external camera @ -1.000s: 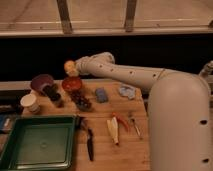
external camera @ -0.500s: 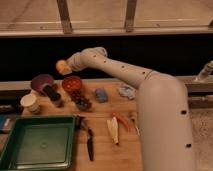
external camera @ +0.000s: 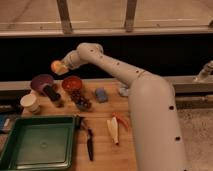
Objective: Place apple in purple bowl
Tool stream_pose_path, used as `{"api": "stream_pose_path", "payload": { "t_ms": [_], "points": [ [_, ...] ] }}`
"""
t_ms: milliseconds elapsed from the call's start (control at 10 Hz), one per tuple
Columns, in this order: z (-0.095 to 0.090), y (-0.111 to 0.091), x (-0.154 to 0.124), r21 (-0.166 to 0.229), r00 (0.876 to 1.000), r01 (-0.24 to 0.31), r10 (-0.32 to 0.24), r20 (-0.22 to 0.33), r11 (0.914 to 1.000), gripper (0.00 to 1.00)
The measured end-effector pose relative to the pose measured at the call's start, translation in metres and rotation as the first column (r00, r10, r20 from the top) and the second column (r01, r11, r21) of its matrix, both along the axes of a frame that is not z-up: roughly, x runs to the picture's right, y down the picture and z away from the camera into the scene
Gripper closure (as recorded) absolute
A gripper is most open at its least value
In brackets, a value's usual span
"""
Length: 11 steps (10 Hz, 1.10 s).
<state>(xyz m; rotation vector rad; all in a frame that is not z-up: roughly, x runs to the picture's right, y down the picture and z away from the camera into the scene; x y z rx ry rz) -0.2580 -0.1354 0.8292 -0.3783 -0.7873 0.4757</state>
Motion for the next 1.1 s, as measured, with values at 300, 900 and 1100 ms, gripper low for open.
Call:
{"api": "stream_pose_path", "payload": {
  "t_ms": [300, 900, 1100],
  "points": [
    [-0.001, 0.003, -0.017, -0.018, 0.998, 0.047, -0.046, 0.038, 0.9987, 1.0],
    [0.001, 0.006, -0.037, -0.035, 0.994, 0.08, -0.077, 0.076, 0.9962, 1.0],
    [0.002, 0.007, -0.037, -0.036, 0.993, 0.087, -0.084, 0.078, 0.9956, 1.0]
  ]
}}
